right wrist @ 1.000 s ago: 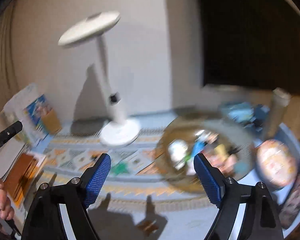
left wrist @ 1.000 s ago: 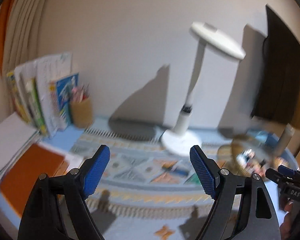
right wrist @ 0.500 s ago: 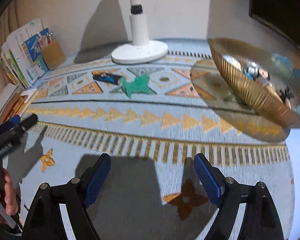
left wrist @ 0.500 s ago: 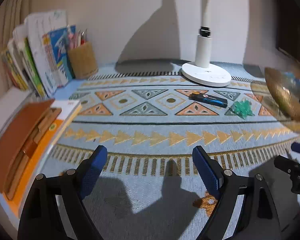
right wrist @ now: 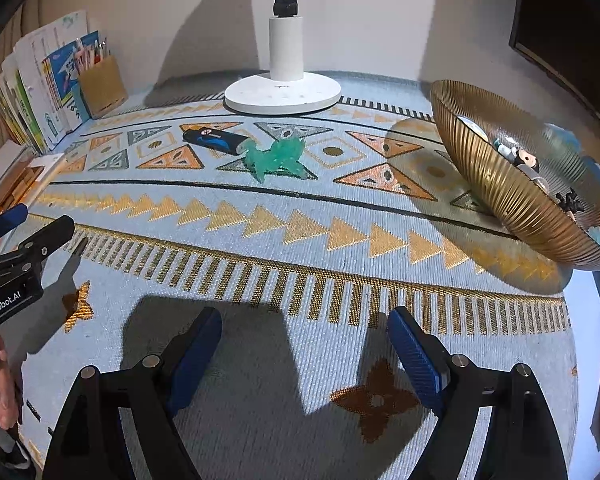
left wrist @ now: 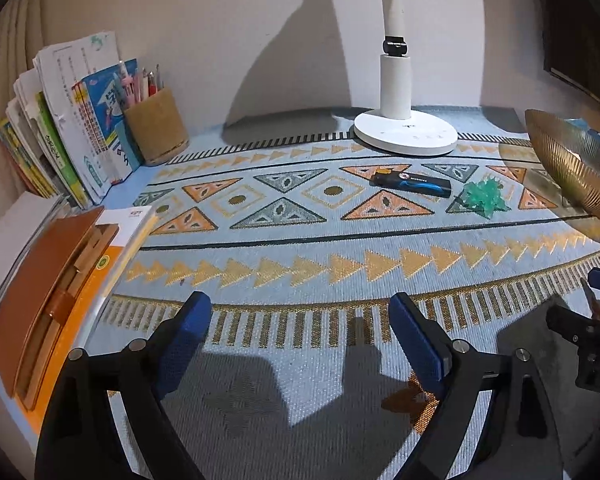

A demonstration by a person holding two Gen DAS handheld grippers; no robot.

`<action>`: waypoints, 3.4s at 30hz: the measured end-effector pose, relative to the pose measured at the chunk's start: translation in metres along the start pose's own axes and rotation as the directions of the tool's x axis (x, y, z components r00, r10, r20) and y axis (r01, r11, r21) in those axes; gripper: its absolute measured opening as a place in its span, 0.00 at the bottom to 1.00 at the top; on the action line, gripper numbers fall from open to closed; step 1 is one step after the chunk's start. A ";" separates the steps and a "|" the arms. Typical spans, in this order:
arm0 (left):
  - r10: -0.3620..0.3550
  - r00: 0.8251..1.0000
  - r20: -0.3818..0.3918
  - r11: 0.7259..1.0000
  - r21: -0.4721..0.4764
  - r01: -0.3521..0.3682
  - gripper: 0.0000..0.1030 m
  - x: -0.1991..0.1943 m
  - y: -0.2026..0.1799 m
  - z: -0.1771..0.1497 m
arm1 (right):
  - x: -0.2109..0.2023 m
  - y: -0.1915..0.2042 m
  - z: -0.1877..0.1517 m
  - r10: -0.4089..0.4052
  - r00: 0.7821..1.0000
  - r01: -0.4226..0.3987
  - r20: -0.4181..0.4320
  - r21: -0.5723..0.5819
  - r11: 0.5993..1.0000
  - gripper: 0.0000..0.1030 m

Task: Organize rigid objects
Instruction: 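Move both open tools back toward the blue lighter and green figure, then grasp the blue lighter with the left tool while the right tool grasps the green translucent figure, then lift both items and carry them over the amber bowl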

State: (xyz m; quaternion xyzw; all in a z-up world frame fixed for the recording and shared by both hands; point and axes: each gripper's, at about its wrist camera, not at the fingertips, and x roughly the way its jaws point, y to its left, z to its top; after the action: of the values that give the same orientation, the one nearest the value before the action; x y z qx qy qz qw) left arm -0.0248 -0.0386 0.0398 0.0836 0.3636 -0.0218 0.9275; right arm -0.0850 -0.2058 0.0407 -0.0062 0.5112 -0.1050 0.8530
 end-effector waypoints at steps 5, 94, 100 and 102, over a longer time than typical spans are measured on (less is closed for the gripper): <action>-0.004 1.000 -0.008 1.000 0.004 0.004 0.87 0.001 -0.001 0.000 | 0.001 -0.001 0.000 0.003 1.000 -0.003 -0.004 0.000 1.000 0.81; -0.465 0.881 0.086 0.885 0.054 0.462 0.14 -0.068 -0.016 0.058 | -0.098 -0.018 0.030 0.019 0.965 -0.023 0.260 0.014 1.000 0.39; -0.453 0.885 0.109 0.891 0.070 0.448 0.15 -0.076 -0.009 0.080 | -0.138 -0.061 0.045 -0.056 0.936 0.028 0.347 0.087 0.996 0.39; -0.444 0.895 0.042 0.896 0.027 0.444 0.25 -0.058 0.001 0.070 | -0.138 -0.071 0.043 -0.062 0.938 0.026 0.340 0.108 0.994 0.39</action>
State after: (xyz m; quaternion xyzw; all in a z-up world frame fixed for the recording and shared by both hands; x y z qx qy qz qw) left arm -0.0207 -0.0506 0.1298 0.0055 0.3511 -0.2377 0.9057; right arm -0.1228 -0.2535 0.1896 0.0077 0.3484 -0.1475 0.9256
